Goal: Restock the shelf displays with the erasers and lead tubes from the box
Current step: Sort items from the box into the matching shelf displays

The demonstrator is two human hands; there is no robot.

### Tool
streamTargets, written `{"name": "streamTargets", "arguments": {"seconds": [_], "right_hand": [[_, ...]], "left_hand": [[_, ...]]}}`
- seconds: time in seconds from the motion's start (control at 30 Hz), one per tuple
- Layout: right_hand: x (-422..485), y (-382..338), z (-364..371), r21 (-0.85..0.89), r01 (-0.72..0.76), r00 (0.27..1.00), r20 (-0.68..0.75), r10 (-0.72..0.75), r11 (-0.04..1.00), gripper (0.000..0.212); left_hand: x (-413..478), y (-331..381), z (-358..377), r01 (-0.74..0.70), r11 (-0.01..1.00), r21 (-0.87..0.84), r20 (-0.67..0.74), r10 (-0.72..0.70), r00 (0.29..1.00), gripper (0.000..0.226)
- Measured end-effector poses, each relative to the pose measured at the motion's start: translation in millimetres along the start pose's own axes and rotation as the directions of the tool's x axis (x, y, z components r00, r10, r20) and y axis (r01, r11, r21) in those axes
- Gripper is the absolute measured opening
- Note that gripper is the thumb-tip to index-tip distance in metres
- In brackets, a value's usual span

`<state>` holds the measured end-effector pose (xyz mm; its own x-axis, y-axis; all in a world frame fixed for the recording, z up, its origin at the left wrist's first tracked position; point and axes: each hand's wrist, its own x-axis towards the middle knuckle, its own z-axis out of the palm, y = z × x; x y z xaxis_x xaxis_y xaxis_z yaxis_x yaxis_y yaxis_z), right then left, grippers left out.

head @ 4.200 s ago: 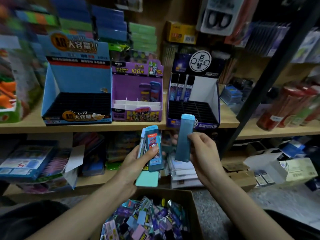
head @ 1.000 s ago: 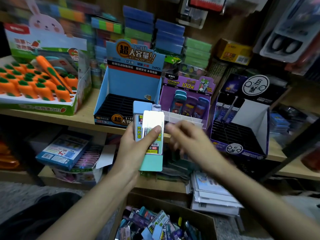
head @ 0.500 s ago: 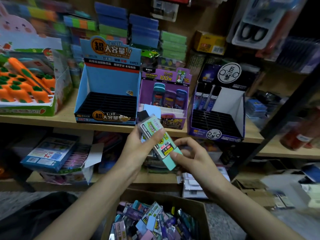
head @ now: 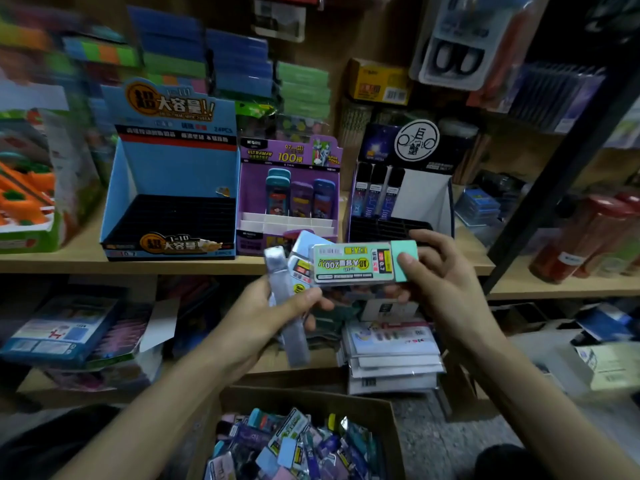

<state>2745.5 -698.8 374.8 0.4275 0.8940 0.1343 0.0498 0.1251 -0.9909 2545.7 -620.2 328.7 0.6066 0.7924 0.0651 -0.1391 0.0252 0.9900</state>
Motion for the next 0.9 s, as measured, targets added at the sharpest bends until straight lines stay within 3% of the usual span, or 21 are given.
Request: {"name": "streamTargets", "arguments": {"seconds": [0.1, 0.2, 0.4, 0.5, 0.67, 0.9], "right_hand": [[14.7, -18.9, 7.8, -0.063, 0.088, 0.996, -0.002, -0.088, 0.994, 0.016], [43.6, -41.3, 36.9, -0.176, 0.212, 0.977, 0.067, -0.203, 0.961, 0.009], [117.2, -73.4, 129.8, -0.378, 0.492, 0.87, 0.228, -0.437, 0.784, 0.014], [147.8, -74.2, 169.3, -0.536, 0.608, 0.793, 0.362, -0.491, 0.586, 0.02], [181.6, -65.1, 213.4, -0.705, 0.686, 0.7, 0.57, -0.43, 0.183, 0.029], [197.0, -47.5, 233.3, -0.67, 0.741, 0.619, 0.71, -0.335, -0.049, 0.025]], "left_hand": [[4.2, 11.2, -20.3, 0.001, 0.998, 0.064, -0.122, 0.007, 0.992, 0.029], [9.0, 28.8, -52.8, -0.016, 1.0, 0.018, -0.238, 0.02, 0.971, 0.02], [3.2, 46.0, -116.7, -0.05, 0.999, 0.001, -0.492, 0.045, 0.869, 0.022], [1.2, 48.4, -132.4, -0.08, 0.997, 0.001, -0.58, 0.066, 0.812, 0.009], [-0.1, 55.1, -146.4, -0.081, 0.996, -0.026, -0.535, 0.054, 0.843, 0.017], [1.3, 56.6, -156.3, -0.091, 0.994, -0.055, -0.505, 0.05, 0.861, 0.018]]}}
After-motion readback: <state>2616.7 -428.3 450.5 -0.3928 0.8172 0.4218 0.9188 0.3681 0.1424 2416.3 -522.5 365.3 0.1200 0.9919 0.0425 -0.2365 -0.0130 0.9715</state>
